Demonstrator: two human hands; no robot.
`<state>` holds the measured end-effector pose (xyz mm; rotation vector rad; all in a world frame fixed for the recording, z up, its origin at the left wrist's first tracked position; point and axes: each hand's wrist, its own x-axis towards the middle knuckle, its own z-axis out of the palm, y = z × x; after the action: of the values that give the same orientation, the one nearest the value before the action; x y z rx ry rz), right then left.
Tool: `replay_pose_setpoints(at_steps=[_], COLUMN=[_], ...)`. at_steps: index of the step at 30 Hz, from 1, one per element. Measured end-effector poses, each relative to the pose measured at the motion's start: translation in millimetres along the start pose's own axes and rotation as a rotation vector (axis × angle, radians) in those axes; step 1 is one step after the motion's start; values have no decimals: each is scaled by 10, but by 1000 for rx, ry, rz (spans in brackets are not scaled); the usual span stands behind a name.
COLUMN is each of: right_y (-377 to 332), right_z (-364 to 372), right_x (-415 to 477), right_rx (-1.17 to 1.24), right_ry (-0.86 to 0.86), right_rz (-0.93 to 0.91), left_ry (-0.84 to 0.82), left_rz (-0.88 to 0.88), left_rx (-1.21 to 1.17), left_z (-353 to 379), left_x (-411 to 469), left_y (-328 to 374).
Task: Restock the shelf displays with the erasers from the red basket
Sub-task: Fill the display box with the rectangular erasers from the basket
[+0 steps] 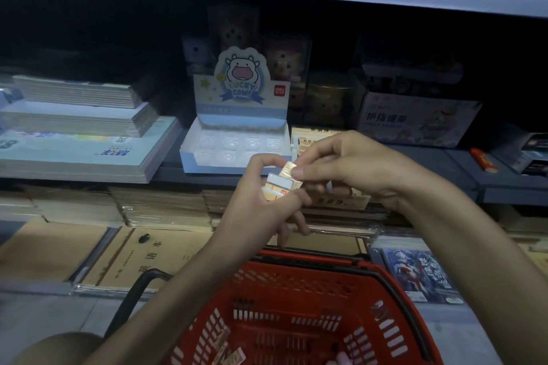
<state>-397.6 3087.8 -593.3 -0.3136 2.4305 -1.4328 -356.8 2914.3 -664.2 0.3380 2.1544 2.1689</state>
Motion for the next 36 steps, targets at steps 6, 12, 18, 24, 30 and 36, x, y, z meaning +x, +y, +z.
replay_pose_setpoints(at_steps=[6, 12, 18, 24, 30, 36], right_y=[148, 541, 706, 688, 702, 731], right_z=[-334, -462, -314, -350, -378, -369], right_x=[112, 387, 537, 653, 723, 683], right_rx=[89, -58, -194, -466, -736, -716], right_ry=[342, 750, 857, 700, 704, 766], right_rz=[66, 61, -97, 20, 48, -18], left_ry=[101, 162, 140, 99, 116, 106], left_rz=[-9, 55, 76, 82, 74, 67], left_rx=[28, 305, 337, 458, 475, 464], left_z=[-53, -64, -33, 41, 58, 99], left_x=[68, 220, 222, 196, 203, 193], left_y=[-57, -224, -220, -278, -303, -286])
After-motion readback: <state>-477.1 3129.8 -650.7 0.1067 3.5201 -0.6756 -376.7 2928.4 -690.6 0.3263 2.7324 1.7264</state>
